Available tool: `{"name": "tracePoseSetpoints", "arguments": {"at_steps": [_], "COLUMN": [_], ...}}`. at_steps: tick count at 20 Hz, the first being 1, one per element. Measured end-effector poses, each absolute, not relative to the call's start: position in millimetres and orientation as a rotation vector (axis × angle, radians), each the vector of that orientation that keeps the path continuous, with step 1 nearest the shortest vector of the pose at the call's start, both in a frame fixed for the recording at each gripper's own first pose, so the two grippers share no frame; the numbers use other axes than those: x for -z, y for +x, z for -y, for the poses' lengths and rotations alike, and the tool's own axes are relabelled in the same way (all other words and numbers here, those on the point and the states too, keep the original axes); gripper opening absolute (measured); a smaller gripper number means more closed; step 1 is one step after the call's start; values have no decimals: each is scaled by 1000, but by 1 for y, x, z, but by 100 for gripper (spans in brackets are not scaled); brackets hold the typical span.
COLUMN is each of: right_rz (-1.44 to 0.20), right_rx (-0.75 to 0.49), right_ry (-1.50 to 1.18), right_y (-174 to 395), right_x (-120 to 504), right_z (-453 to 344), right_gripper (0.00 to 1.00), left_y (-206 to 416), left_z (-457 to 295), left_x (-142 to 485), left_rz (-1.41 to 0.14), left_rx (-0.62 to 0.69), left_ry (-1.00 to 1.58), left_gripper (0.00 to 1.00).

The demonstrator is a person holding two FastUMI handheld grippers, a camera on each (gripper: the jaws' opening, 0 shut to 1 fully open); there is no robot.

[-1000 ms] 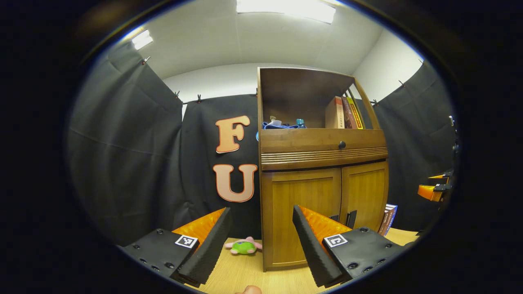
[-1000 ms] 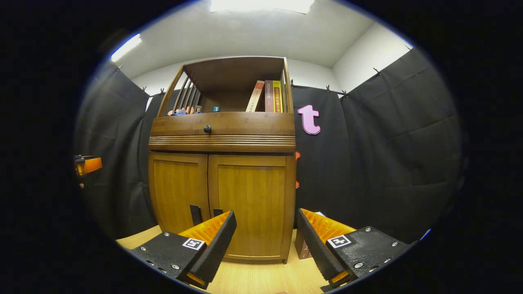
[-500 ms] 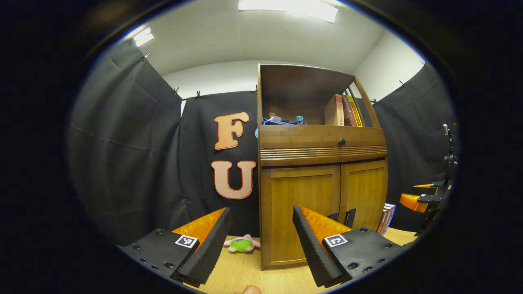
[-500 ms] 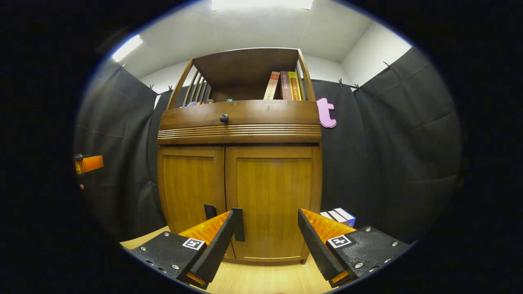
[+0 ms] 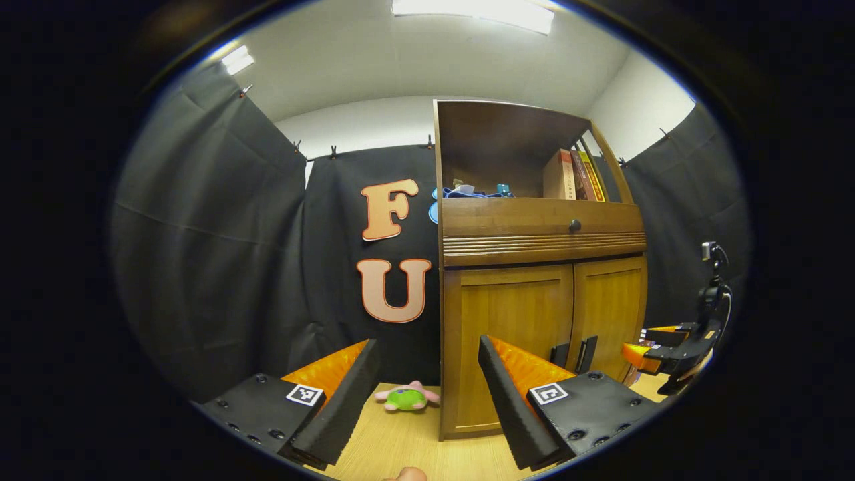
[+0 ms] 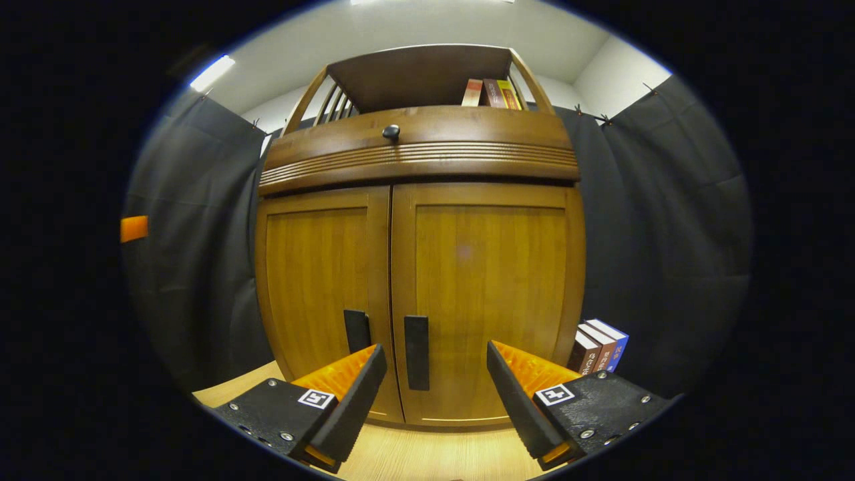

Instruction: Open the right door of the double-door shoe cabinet with the right hand, and open the left door with the left hand.

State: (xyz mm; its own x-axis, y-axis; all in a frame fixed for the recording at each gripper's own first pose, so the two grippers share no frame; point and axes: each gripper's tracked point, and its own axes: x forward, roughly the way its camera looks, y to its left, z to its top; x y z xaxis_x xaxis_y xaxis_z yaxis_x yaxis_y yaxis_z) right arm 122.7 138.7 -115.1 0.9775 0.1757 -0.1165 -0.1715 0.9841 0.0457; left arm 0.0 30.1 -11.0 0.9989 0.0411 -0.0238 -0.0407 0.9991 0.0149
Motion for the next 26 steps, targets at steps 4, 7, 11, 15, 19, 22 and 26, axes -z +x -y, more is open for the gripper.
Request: {"name": "tracePoseSetpoints", "arguments": {"at_steps": [4,7,11,15,19,22,26], "right_rz": [-141,-172,-219,-214,-217,-218,-242], "right_rx": [-165,-141,-155,-169,-185,-183,-196], "right_ry": [43,52,94,85,85,90,108], "right_y": [161,184,206,217,219,222,217], "right_x": [146,169,188,192,197,197,200], "right_z": [-147,-147,-160,-173,-182,-185,-183], "right_gripper": [94,100,92,85,66,42,36], "left_y": [1,1,6,11,17,22,18], "left_z": [-45,-56,-66,-70,-77,-89,-91], "left_x": [16,20,28,37,50,53,51], "left_rz": [-29,-32,-42,-60,-81,-84,-80], "left_rx": [-68,-91,-101,-100,-113,-143,-145], "left_ry": [21,27,32,22,17,30,22], "left_gripper": [95,96,95,95,95,95,95]}}
